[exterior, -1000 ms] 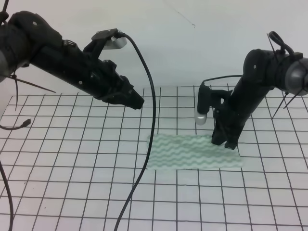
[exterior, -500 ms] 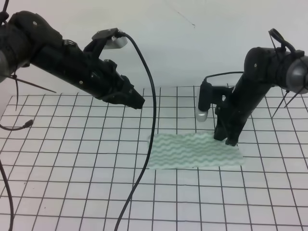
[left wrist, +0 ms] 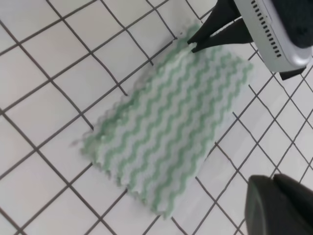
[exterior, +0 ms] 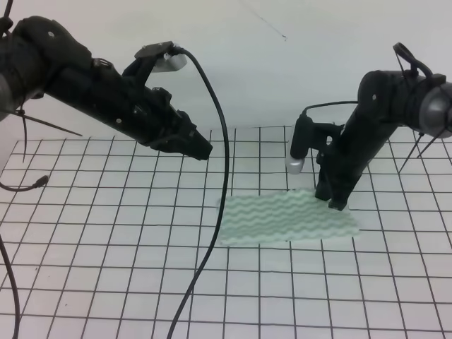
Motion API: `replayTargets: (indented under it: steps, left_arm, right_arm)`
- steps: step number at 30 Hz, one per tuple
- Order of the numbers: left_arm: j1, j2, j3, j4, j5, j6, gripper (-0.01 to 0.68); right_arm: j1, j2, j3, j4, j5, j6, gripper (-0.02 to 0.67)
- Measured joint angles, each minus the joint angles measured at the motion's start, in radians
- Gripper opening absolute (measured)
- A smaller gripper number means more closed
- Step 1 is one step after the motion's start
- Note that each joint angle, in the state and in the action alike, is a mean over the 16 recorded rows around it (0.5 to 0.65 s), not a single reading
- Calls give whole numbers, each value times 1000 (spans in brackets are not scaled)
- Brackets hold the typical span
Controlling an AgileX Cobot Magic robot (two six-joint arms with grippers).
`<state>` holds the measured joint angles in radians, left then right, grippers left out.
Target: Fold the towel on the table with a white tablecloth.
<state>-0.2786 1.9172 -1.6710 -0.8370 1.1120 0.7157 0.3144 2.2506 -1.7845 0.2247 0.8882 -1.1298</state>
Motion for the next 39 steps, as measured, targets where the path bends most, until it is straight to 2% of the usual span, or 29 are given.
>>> replayTargets:
  steps: [6, 15, 19, 22, 30, 39]
  left_arm:
    - [-1, 0, 0, -3, 4, 4, 1]
    - [-1, -11, 0, -7, 20, 16, 1]
    - [-1, -32, 0, -4, 25, 23, 1]
    - [-1, -56, 3, 2, 25, 27, 1]
    - [-1, -171, 75, 19, -44, 39, 1]
    - [-1, -281, 245, -10, -227, 62, 1]
  right_arm:
    - [0, 1, 0, -3, 2, 19, 60]
    - [0, -22, 0, 5, 7, 58, 282]
    - [-1, -59, 0, -20, 13, 123, 370]
    - [-3, -98, 0, -46, 26, 199, 411]
    - [-31, -200, 10, -63, 92, 395, 429]
    - [-103, -244, 85, 108, 110, 492, 411]
